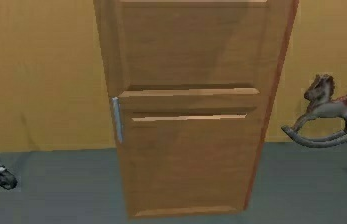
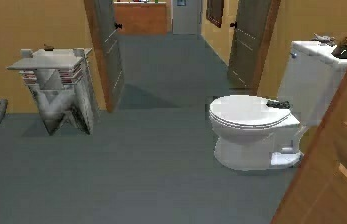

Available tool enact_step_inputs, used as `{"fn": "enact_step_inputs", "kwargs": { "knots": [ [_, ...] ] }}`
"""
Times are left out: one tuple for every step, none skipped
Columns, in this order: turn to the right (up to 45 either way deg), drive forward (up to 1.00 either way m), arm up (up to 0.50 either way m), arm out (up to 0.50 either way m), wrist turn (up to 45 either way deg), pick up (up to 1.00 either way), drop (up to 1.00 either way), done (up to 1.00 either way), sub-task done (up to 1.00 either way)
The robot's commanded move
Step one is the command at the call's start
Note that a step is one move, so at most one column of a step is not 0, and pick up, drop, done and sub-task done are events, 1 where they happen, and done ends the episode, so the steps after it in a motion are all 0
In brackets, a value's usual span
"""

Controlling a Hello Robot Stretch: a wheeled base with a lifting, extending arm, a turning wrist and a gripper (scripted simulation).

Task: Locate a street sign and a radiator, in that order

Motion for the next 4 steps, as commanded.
{"fn": "enact_step_inputs", "kwargs": {
  "knots": [
    [-45.0,0.00,0.00,0.00,0.0,0.00,0.00,0.00,0.00],
    [-45.0,0.00,0.00,0.00,0.0,0.00,0.00,0.00,0.00],
    [-18.0,0.00,0.00,0.00,0.0,0.00,0.00,0.00,0.00],
    [0.0,0.45,0.00,0.00,0.0,0.00,0.00,0.00,0.00]
  ]
}}
